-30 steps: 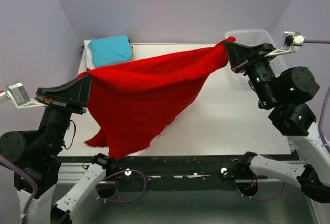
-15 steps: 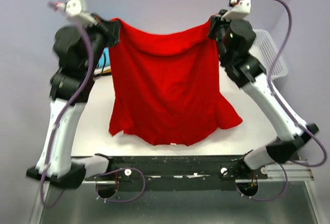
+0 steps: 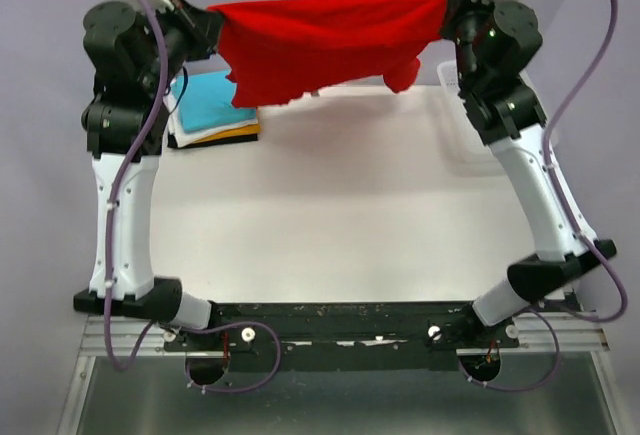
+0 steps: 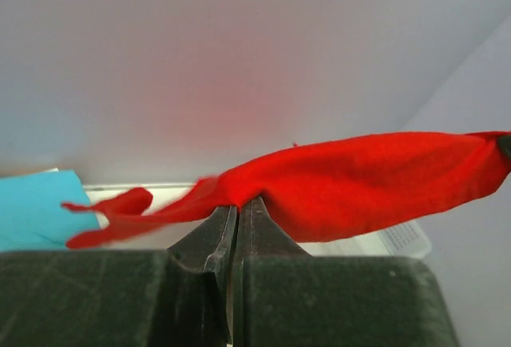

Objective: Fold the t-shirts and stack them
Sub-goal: Flatten out the tshirt

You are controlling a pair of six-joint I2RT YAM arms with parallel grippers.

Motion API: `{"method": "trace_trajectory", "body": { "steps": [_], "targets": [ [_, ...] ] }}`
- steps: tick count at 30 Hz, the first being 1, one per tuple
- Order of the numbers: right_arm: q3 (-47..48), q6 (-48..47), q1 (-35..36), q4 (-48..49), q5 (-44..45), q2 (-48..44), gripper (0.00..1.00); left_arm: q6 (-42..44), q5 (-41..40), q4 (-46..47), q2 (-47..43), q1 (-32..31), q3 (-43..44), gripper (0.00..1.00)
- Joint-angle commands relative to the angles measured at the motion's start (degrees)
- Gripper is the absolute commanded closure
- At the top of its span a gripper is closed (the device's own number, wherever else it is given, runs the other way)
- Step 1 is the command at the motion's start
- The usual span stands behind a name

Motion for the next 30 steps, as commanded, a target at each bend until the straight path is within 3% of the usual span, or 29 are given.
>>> {"method": "trace_trajectory", "body": {
  "steps": [1, 9, 12, 15, 17, 18, 19, 22, 25, 26, 28, 30],
  "targets": [
    [-18.57, 2.21, -0.24, -1.57, -0.36, -12.06, 0.99, -0.78, 7.53, 5.55, -12.21, -0.07, -21.57, 1.00],
    [-53.74, 20.97, -0.23, -13.02, -7.64, -30.98, 0.99, -12.76, 4.65, 16.64, -35.26, -8.20, -78.68, 1.00],
    [-61.79, 29.39, -0.22, -20.63, -6.07, -33.29, 0.99, -19.81, 1.39, 16.78, -40.57, -14.26, -93.04, 1.00],
    [-69.32, 35.45, -0.22, -26.16, -3.22, -34.50, 0.99, -27.14, 3.84, 18.77, -44.86, -17.39, -104.39, 1.00],
    [-73.61, 40.27, -0.21, -28.49, -1.06, -34.13, 0.96, -29.04, 4.47, 18.84, -48.07, -18.61, -107.49, 0.82],
    [-75.67, 41.33, -0.21, -28.77, -0.75, -33.74, 0.88, -28.92, 3.49, 16.86, -49.46, -19.14, -107.64, 0.78],
    [-77.15, 42.53, -0.21, -29.16, -0.16, -33.15, 0.75, -28.73, 2.64, 14.72, -51.13, -19.91, -107.60, 0.64],
    [-77.88, 45.54, -0.21, -33.16, 3.19, -30.99, 0.32, -27.40, 2.68, 8.54, -55.96, -21.37, -107.02, 0.02],
    [-74.15, 48.09, -0.16, -39.52, 9.21, -30.20, 0.05, -25.06, 2.45, 3.20, -60.82, -22.11, -103.77, 0.01],
    [-72.60, 48.38, -0.20, -40.77, 10.29, -30.60, 0.00, -24.34, 1.64, 2.27, -61.85, -22.13, -102.04, 0.02],
    [-70.12, 47.03, -0.13, -40.73, 10.24, -32.12, 0.00, -22.34, -0.96, 3.28, -62.63, -22.22, -99.21, 0.02],
    [-70.13, 42.37, -0.17, -34.55, 5.99, -34.62, 0.00, -20.79, -2.55, 7.27, -60.00, -22.14, -96.89, 0.01]
  ]
}}
